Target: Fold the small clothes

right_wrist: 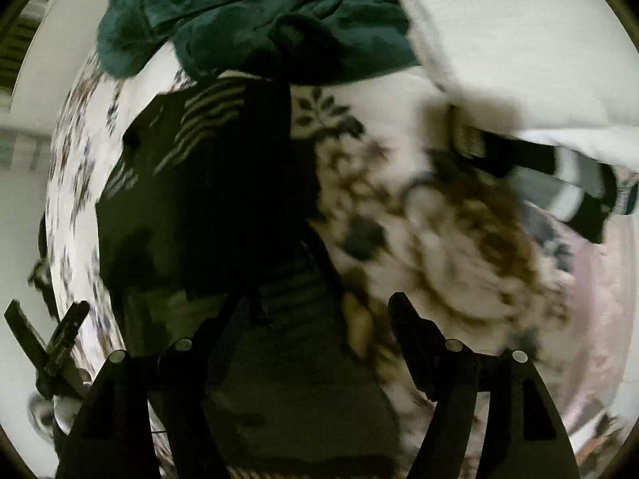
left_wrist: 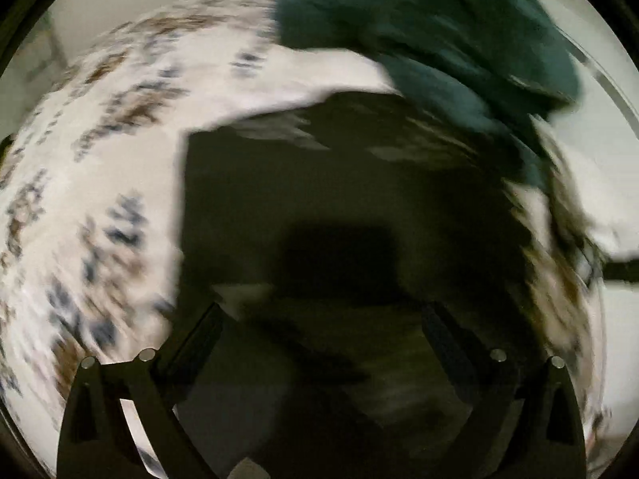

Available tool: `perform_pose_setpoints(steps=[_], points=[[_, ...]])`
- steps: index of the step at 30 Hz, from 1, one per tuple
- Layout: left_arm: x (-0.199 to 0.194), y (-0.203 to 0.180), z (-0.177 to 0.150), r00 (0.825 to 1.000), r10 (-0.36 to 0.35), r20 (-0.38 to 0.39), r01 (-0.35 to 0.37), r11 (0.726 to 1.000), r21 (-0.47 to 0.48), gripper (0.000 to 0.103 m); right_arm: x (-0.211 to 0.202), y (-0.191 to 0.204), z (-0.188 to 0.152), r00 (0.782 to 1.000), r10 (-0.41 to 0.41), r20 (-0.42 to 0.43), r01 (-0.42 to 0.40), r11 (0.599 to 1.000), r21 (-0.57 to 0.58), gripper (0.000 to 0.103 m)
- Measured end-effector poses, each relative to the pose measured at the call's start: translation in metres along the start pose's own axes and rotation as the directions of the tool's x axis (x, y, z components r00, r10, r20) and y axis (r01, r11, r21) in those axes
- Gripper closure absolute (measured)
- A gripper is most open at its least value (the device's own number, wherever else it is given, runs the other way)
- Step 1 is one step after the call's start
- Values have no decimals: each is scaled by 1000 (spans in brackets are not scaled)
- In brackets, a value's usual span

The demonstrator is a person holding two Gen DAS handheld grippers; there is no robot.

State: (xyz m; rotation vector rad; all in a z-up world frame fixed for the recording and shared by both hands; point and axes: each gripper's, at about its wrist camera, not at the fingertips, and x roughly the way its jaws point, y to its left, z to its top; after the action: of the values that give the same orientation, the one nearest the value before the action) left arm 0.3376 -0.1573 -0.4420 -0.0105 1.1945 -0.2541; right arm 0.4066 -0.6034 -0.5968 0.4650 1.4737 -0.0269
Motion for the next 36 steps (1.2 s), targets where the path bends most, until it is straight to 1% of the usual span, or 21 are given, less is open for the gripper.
perform_pose_setpoints(steps=[2,3,5,7,8,10,11,12,15,17,18,19,20,21,22,23,26,29,31,32,36], points=[[4,-43,-34,998,-27,-53,28,1000,7,1,-17,-22,-18,1000,-8,-13,8,1000,-18,29],[10,-64,-53,996,-16,-91,16,1000,8,1,-15,-32,-23,1000,5,-28,-6,1000,-27,29],[26,-87,-89,984,24,-179,-28,999,-23,1,7,-42,-26,995,18,-95,-25,997,-70,29],[33,-89,-125,963,66,-262,-98,989,-113,1,36,-43,-30,990,-6,-142,-14,990,-137,29],[32,-79,-148,951,85,-298,-148,970,-193,1,46,-43,-35,987,1,-161,-26,988,-149,29],[23,-49,-184,933,113,-341,-236,909,-344,1,57,-50,-59,978,57,-200,-86,986,-140,29],[17,-32,-200,927,129,-352,-275,872,-404,1,66,-56,-78,971,68,-229,-98,988,-123,29],[9,-8,-220,917,159,-367,-329,821,-466,1,76,-64,-100,963,68,-261,-97,990,-100,29],[1,48,-256,904,185,-385,-390,726,-567,2,109,-88,-165,933,77,-353,-84,996,-6,29],[5,79,-268,915,150,-376,-369,690,-623,2,129,-97,-203,909,115,-401,-101,993,55,29],[9,91,-271,930,118,-349,-333,678,-656,3,137,-99,-219,901,137,-411,-114,990,79,29],[11,99,-271,941,100,-324,-305,668,-679,3,141,-100,-230,904,150,-400,-126,988,87,29],[11,104,-270,950,104,-295,-286,666,-689,15,140,-97,-241,919,158,-361,-140,987,76,32],[10,104,-266,958,123,-258,-271,679,-683,55,137,-94,-246,931,155,-329,-143,988,63,38],[7,102,-261,962,142,-235,-266,695,-668,75,133,-92,-252,943,139,-302,-130,990,49,66],[5,101,-256,962,152,-228,-267,708,-654,98,131,-92,-257,944,151,-295,-140,988,58,97],[-14,96,-247,966,185,-183,-260,726,-637,99,117,-88,-270,949,180,-258,-167,983,74,97],[-32,104,-253,970,187,-153,-241,730,-639,99,100,-78,-290,954,176,-243,-171,984,42,98],[-38,114,-256,975,173,-141,-223,741,-633,99,92,-71,-301,956,169,-241,-167,986,27,98],[-38,118,-255,976,167,-140,-217,748,-627,99,92,-68,-305,956,159,-246,-158,987,23,98],[-30,127,-261,976,133,-170,-210,772,-600,98,100,-70,-306,970,43,-239,-38,999,26,98]])
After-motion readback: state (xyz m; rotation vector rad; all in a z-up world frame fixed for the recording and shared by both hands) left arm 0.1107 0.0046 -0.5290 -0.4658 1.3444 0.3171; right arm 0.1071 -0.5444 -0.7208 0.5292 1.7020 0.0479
